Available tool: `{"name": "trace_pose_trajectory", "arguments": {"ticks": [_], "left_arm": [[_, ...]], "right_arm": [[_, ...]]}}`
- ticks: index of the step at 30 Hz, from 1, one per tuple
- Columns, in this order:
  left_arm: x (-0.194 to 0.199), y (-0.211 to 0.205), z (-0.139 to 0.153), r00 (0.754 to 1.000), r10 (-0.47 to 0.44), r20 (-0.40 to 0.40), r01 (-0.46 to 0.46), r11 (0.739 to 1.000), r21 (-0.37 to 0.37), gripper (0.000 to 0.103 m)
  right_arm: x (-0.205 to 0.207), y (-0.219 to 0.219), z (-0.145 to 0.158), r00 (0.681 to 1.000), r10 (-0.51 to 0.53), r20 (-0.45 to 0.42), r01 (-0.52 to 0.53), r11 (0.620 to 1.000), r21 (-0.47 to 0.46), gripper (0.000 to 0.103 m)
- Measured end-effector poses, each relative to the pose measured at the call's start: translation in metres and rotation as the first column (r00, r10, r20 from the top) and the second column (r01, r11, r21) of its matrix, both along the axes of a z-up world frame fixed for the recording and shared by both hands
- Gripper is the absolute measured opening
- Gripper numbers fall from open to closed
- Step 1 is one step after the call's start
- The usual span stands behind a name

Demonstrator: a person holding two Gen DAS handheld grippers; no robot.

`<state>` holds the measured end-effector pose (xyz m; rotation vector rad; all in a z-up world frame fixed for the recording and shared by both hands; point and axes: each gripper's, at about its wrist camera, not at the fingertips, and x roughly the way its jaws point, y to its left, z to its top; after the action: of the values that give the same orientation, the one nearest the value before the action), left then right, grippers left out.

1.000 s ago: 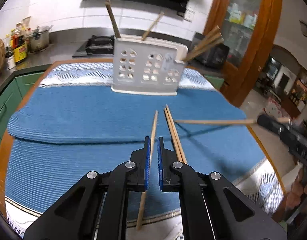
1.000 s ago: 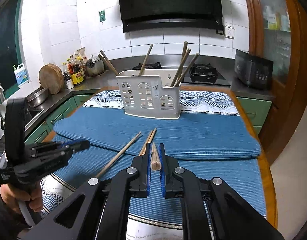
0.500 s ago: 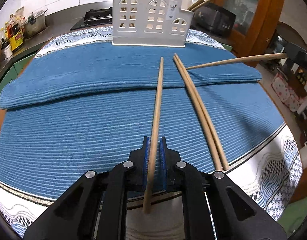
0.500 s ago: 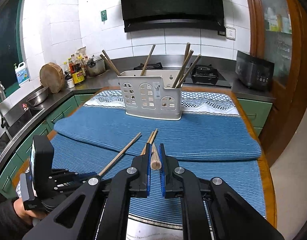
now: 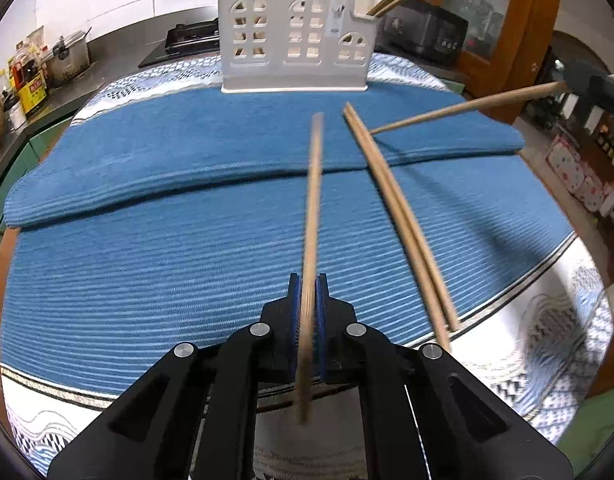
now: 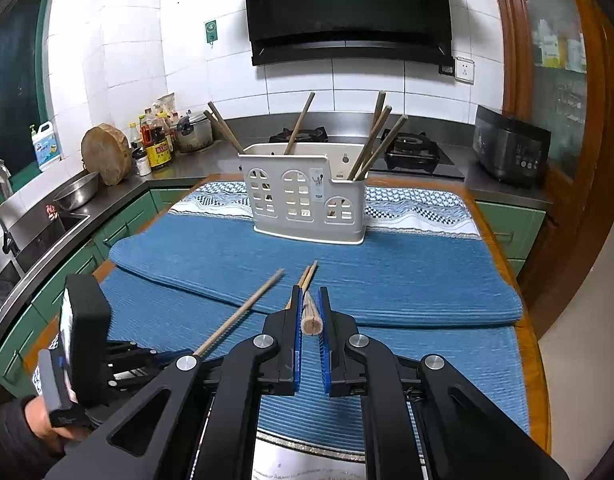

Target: Organize utensils

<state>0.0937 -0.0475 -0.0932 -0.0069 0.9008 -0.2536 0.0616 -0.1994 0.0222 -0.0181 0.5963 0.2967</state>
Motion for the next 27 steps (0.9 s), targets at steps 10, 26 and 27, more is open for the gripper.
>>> {"name": "trace_pose_trajectory", "arguments": {"ticks": [10,26,27], "left_arm": [[0.006,0.02,0.053,0.996,0.008,0.094,0.003,0.993,-0.114,0.005],[0.041,0.013,0.1,0.984,-0.032,0.177,0.051,0.994,-0.101,0.005],[0.045,0.013,0.103,0.984,-0.037,0.177,0.055,0.993,-0.101,0.005]], "right_arm": [[0.006,0.004,0.018,0.999,0.012,0.038,-0.012,1.0,-0.006,0.007],[0.051,0.004,0.076,0.996,0.065,0.062,-0.064,0.998,-0.01,0.007],[0.057,0.003,0.085,0.996,0.068,0.063,-0.067,0.998,-0.006,0.007]]}}
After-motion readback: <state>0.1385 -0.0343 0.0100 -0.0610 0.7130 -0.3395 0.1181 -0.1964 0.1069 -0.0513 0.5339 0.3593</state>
